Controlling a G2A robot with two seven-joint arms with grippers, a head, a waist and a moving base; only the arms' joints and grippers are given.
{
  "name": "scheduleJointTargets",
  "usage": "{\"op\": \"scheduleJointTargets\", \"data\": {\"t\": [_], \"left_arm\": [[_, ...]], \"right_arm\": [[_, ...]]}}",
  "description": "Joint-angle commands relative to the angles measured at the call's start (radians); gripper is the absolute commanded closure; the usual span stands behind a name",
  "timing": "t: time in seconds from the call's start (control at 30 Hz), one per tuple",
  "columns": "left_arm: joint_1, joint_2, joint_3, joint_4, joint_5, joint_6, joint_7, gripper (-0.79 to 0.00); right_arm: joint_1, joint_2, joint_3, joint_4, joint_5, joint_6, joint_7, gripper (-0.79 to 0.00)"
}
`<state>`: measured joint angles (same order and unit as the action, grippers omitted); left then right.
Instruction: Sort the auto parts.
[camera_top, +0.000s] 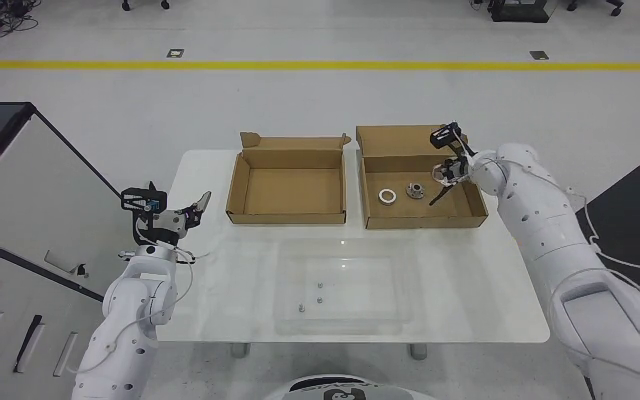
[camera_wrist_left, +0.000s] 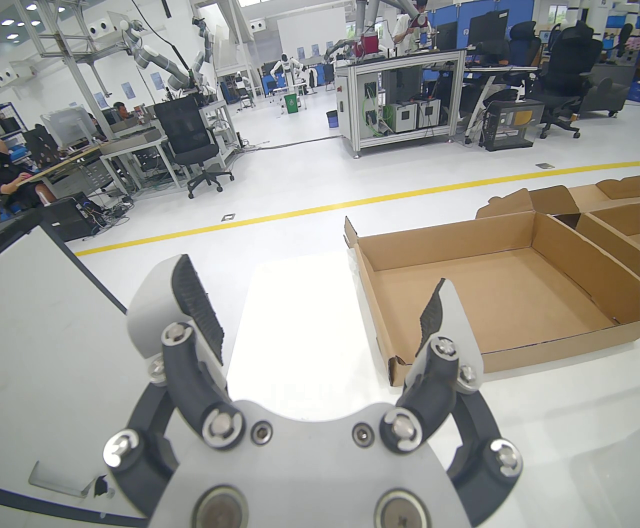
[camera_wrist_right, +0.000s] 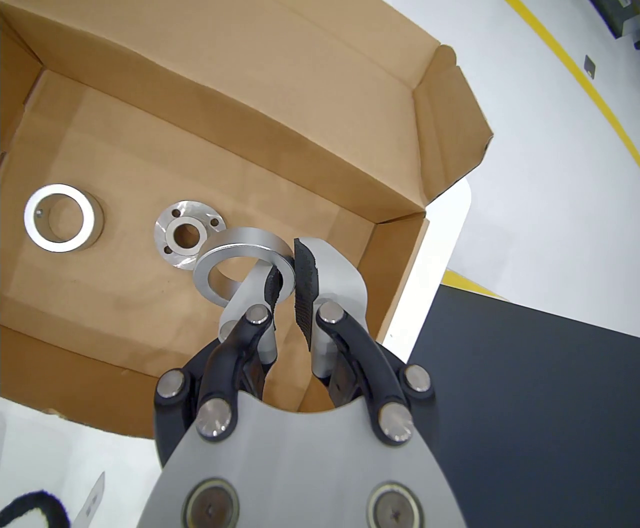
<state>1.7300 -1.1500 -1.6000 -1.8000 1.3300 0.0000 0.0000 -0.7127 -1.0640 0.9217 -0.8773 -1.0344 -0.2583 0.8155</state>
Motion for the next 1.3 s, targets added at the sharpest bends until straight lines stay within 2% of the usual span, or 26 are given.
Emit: {"op": "scheduleJointTargets", "data": {"t": [0.0,0.43,1.0,1.03,1.07,1.1,1.13,1.27], "left_arm": [[0.0,0.0,0.0,0.0,0.0,0.0,0.0,-0.785],[0.0,0.0,0.0,0.0,0.0,0.0,0.0,-0.785],[0.0,0.0,0.0,0.0,0.0,0.0,0.0,-0.785],[0.0,0.0,0.0,0.0,0.0,0.0,0.0,-0.785],[0.0,0.0,0.0,0.0,0.0,0.0,0.0,-0.785],[0.0,0.0,0.0,0.0,0.0,0.0,0.0,-0.785],[0.0,0.0,0.0,0.0,0.0,0.0,0.0,-0.785],[0.0,0.0,0.0,0.0,0.0,0.0,0.0,-0.785]], "right_arm": [[0.007,-0.007,-0.011,0.027,0.0,-0.001,-0.004,0.0],[0.04,-0.057,-0.094,0.168,-0.072,0.024,-0.046,0.0],[0.068,-0.102,-0.135,0.281,-0.118,0.037,-0.058,-0.009],[0.069,-0.105,-0.136,0.285,-0.118,0.037,-0.059,-0.095],[0.071,-0.107,-0.136,0.29,-0.117,0.035,-0.061,-0.12],[0.073,-0.109,-0.137,0.295,-0.119,0.036,-0.061,-0.215],[0.075,-0.111,-0.138,0.299,-0.119,0.036,-0.062,-0.268],[0.081,-0.118,-0.137,0.31,-0.12,0.038,-0.081,-0.413]]}}
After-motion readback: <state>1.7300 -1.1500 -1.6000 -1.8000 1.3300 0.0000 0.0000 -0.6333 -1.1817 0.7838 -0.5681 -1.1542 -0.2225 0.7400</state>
